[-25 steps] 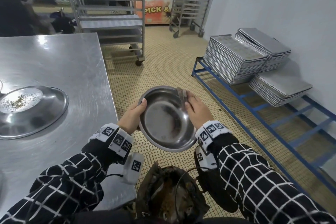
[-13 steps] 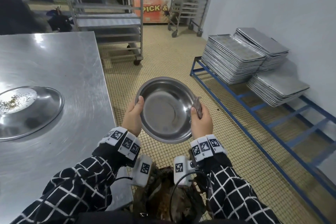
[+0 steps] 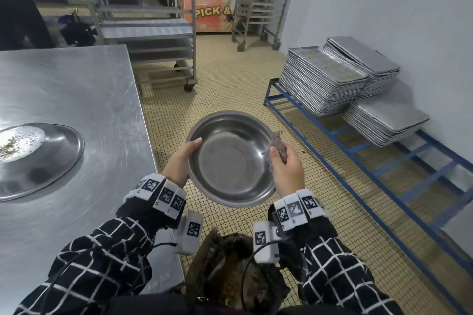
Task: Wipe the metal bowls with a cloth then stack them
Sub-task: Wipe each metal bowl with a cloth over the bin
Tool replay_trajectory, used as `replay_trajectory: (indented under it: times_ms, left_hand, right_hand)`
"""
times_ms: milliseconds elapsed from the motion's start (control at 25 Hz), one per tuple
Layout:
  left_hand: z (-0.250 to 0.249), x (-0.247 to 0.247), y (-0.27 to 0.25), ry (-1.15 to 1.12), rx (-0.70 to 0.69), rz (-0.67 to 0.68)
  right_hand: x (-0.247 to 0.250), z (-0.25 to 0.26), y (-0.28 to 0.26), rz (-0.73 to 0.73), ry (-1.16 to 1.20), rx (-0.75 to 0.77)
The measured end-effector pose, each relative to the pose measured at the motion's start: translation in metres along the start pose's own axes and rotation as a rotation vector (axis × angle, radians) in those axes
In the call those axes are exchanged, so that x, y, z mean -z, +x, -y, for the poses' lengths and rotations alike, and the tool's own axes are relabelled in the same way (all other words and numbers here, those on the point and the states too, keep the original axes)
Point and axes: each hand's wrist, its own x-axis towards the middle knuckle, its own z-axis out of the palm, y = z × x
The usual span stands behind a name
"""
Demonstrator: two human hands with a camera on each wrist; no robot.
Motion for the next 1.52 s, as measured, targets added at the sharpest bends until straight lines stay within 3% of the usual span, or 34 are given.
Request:
replay_trajectory:
  times_ms: [160, 280, 440, 680, 840, 960, 1040, 1200, 1320, 1440, 1520]
  left_hand:
    - [0.014, -0.013, -0.002, 0.021, -0.075, -0.138]
    - [0.008, -0.002, 0.002, 0.019, -0.035, -0.009]
    - [-0.007, 0.016, -0.003, -0.045, 0.004, 0.200]
    - [-0.001, 0.005, -0.011, 0.074, -0.026, -0.120]
    - [0.012, -0.018, -0.016, 0.204, -0.063, -0.231]
    - [0.011, -0.016, -0.013, 0.085, -0.059, -0.110]
    - [0.006, 0.005, -0.004, -0.059, -0.080, -0.002]
    - [-0.010, 0.025, -0.001, -0.101, -0.067, 0.156]
    - [0.002, 0.019, -0.003, -0.020, -0.048, -0.035]
    - [0.016, 0.006, 0.000, 0.060, -0.061, -0.211]
    - [0.024, -0.006, -0.001, 0.141, -0.046, -0.174]
  right_hand:
    - [-0.016, 0.001, -0.015, -0.103, 0.087, -0.071]
    - [-0.001, 0.010, -0.006, -0.052, 0.020, -0.016]
    - [0.023, 0.025, 0.002, 0.176, -0.170, 0.127]
    - [0.010, 0.015, -0.016, 0.105, -0.061, 0.055]
    - [-0.018, 0.010, -0.026, -0.042, 0.051, 0.011]
    - [-0.012, 0.014, -0.018, -0.089, 0.074, 0.015]
    - [0.004, 0.017, -0.008, -0.014, 0.015, 0.056]
    - [0.021, 0.028, 0.004, 0.191, -0.164, 0.142]
    - [0.014, 0.026, -0.001, 0.126, -0.114, 0.141]
    - [-0.009, 0.012, -0.014, 0.026, 0.025, 0.049]
    - [-0.025, 0.002, -0.017, -0.054, 0.042, -0.041]
